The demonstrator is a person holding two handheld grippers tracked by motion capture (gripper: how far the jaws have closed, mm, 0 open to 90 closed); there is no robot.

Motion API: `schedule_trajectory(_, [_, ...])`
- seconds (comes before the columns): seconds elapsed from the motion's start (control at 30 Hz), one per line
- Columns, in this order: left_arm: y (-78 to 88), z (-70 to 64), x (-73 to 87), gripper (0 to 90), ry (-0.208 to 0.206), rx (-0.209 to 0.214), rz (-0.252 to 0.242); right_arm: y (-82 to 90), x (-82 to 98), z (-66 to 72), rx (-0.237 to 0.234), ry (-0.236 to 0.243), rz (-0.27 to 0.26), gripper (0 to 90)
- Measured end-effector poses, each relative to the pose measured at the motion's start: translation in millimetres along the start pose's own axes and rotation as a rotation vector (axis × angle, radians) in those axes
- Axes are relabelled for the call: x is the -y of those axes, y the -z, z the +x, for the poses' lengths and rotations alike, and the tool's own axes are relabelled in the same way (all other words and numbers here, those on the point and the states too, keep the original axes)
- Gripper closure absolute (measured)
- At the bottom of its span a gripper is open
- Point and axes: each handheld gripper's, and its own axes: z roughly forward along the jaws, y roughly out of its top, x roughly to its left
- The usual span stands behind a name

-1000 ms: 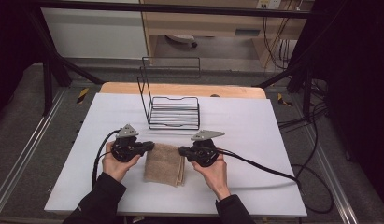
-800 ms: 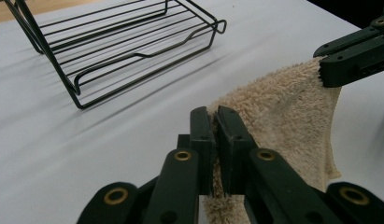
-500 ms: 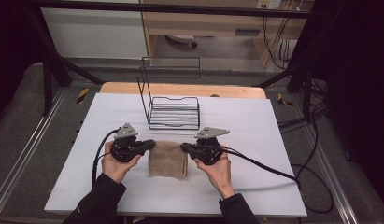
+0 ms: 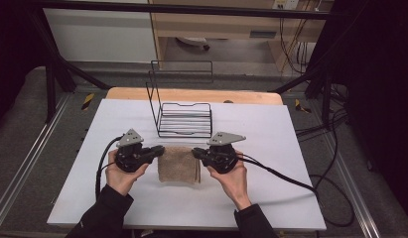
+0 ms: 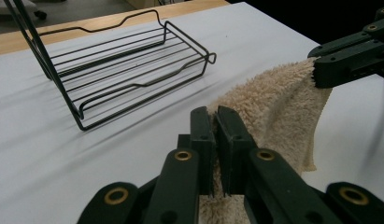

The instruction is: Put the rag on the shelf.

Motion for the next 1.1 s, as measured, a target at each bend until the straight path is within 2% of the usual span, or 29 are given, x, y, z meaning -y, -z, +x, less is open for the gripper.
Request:
schedule_trajectory(0.4, [4.2, -3.4, -6.2, 85.3, -0.007, -0.004, -0.025, 7.4, -5.2, 1.5, 0.000, 0.017, -0.026, 85.9])
schedule_trajectory(0.53, [7.1, -3.3, -11.7, 85.3, -0.025, -0.004, -0.033, 10.5, -10.5, 2.7, 0.006, 0.030, -0.035, 85.9])
schedule_trajectory(1.1, [15.0, -5.3, -36.0, 85.4, -0.058, -0.028, -0.119, 23.1, -31.8, 1.5, 0.033, 0.055, -0.110, 85.9])
